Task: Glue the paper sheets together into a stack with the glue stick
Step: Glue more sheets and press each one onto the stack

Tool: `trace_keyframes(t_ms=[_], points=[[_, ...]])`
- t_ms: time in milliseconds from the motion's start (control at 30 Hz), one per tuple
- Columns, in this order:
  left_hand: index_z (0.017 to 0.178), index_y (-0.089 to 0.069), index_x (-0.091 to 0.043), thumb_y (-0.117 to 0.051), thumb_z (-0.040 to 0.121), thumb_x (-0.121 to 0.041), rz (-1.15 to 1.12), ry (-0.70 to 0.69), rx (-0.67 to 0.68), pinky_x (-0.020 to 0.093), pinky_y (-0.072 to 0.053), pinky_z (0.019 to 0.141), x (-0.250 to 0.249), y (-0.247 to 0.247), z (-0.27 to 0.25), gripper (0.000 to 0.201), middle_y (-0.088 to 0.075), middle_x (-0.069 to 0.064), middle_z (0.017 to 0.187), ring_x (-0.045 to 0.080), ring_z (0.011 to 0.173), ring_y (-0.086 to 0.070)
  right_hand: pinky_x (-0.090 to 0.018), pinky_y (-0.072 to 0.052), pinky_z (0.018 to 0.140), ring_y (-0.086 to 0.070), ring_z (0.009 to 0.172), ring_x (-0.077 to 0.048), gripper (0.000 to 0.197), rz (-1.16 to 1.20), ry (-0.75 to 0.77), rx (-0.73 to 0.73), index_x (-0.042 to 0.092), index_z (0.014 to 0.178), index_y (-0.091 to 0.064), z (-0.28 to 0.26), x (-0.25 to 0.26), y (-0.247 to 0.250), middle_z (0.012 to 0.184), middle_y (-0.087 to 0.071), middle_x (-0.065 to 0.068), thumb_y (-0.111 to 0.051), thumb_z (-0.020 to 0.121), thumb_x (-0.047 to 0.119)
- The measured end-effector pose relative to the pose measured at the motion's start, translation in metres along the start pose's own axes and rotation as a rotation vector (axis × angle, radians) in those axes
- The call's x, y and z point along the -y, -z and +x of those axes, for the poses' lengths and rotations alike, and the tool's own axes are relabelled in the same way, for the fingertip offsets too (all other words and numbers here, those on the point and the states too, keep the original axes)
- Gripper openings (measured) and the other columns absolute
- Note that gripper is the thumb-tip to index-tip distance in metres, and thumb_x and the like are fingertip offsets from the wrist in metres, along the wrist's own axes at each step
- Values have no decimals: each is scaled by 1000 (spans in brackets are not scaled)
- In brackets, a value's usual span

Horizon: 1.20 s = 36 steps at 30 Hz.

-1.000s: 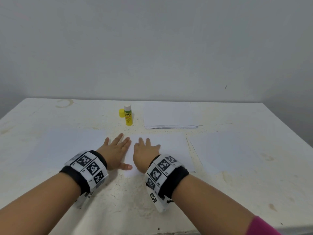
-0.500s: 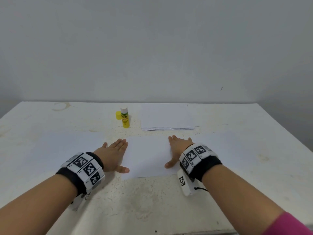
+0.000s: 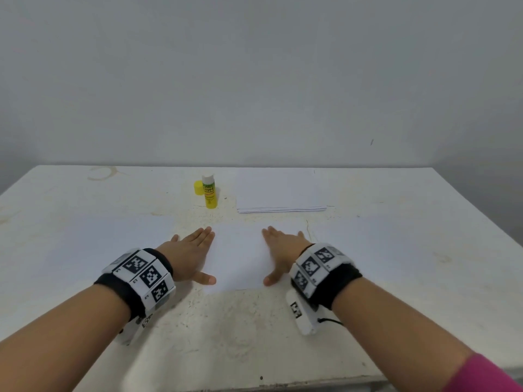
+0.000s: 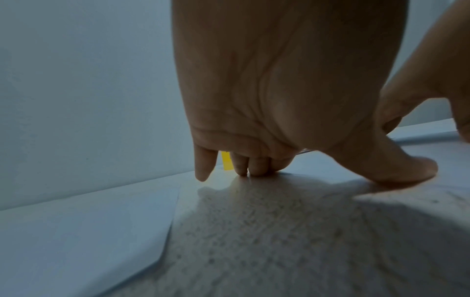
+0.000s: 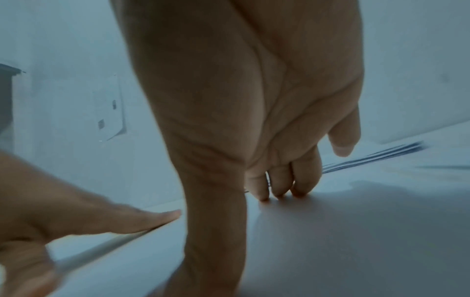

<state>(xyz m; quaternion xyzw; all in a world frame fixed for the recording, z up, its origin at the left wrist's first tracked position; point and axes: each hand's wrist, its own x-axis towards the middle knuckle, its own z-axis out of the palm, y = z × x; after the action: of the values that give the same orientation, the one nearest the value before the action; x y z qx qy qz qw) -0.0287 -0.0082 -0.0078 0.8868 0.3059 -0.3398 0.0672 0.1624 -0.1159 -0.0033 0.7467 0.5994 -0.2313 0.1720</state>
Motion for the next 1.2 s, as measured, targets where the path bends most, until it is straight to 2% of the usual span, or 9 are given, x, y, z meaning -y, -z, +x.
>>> trace_keyframes(t_ms=[200,300,367,433,600,800,1000,1100,1200], points=[[148,21,-5,-39,84,-71,-12,2,-8,50,-8,118,-1,1,-1,109,25,6,157,17,147,15,-55,-6,115,-14,147,-22,126,-16,-127,60,11,151,14,-14,-51,-1,161,9,-3,-76,73,51],[148,20,-5,-42,85,-69,-24,2,-11,50,-8,119,-2,2,-2,109,25,6,157,17,147,14,-53,-4,117,-20,145,-25,114,-73,-199,40,4,152,6,-16,-48,8,161,-5,-8,-75,78,39],[148,20,-6,-43,85,-69,-26,3,-13,49,-9,119,-2,3,-1,110,24,6,157,17,147,13,-50,-7,117,-21,144,-26,95,-66,-161,-59,3,151,-4,-13,-34,16,158,-17,-11,-69,84,22],[148,20,-6,-44,85,-69,-35,6,-17,48,-9,119,-2,3,-1,110,24,5,157,16,147,13,-47,-14,116,-27,141,-29,96,8,13,-112,4,150,-10,-5,-4,20,155,-22,-13,-74,81,20],[150,17,-8,-46,84,-68,-46,3,-44,50,-13,118,-2,1,-2,109,23,5,158,16,147,14,-44,-6,118,-10,147,-20,115,84,288,-46,15,152,11,16,73,7,161,2,-2,-73,79,43],[148,21,-7,-42,80,-72,-71,7,-18,50,-10,119,-1,1,-3,114,26,3,157,14,147,15,-48,2,117,-1,148,-16,121,36,125,-18,15,152,12,16,0,7,160,12,0,-73,75,53],[148,20,-7,-10,37,-85,-17,-4,-5,52,-5,117,-1,2,-5,140,25,4,157,17,146,18,-53,-2,116,-9,148,-19,124,-7,-63,37,12,152,13,6,-50,8,161,10,0,-72,73,58],[148,21,-6,-10,40,-85,4,4,-8,54,-1,116,-2,1,-4,137,27,6,156,21,144,26,-52,-1,117,-12,147,-24,112,-94,-125,13,4,152,7,6,-32,17,161,2,-9,-70,81,47],[147,23,-5,-28,75,-80,-25,11,6,55,-1,117,-2,1,-4,116,30,7,155,21,143,27,-48,1,118,-1,148,-21,102,-40,56,-60,6,151,8,16,9,26,161,7,-8,-68,85,20]])
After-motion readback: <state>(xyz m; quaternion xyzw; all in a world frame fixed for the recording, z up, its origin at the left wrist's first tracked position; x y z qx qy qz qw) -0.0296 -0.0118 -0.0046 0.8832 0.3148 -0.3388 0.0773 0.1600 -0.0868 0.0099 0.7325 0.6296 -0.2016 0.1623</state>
